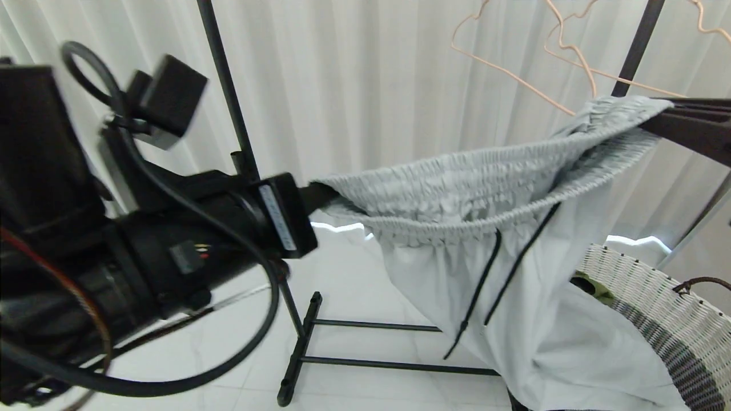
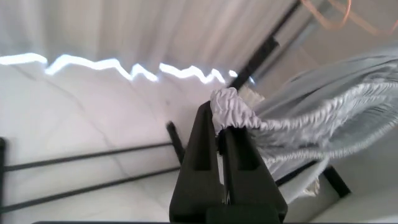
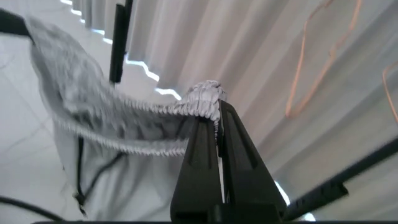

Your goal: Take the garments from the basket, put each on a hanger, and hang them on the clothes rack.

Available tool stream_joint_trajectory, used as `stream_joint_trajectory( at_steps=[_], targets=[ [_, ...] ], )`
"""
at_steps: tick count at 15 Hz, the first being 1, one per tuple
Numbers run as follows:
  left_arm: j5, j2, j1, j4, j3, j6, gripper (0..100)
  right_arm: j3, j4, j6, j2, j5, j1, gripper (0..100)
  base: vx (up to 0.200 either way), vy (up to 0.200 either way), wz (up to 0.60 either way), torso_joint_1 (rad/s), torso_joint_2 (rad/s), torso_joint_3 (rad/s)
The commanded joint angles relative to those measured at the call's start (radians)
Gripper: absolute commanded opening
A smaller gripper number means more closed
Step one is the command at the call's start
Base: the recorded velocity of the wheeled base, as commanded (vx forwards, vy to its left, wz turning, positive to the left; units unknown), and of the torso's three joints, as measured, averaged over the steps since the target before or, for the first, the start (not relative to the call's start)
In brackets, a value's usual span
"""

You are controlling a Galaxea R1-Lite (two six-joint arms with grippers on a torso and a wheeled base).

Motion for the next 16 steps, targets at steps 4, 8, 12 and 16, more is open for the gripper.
stream_joint_trajectory(
  at_steps=[4, 8, 12, 16],
  targets=[
    [-0.028, -0.383, 0.121, 0.327, -0.079, 0.077, 0, -0.1, -0.084, -0.02, 0.198, 0.004, 0.015, 0, 0.0, 0.0, 0.0, 0.0, 0.0, 0.0],
    [-0.044, -0.394, 0.123, 0.411, -0.195, 0.176, 0, -0.173, -0.086, -0.021, 0.254, -0.001, 0.015, 0, 0.0, 0.0, 0.0, 0.0, 0.0, 0.0],
    [-0.032, -0.29, 0.123, 0.419, -0.205, 0.358, 0, -0.155, -0.072, -0.023, 0.215, -0.045, 0.002, 0, 0.0, 0.0, 0.0, 0.0, 0.0, 0.0],
    [0.076, -0.193, 0.082, 0.416, -0.242, 0.515, 0, -0.127, -0.072, -0.017, 0.148, -0.108, -0.042, 0, 0.0, 0.0, 0.0, 0.0, 0.0, 0.0]
  ],
)
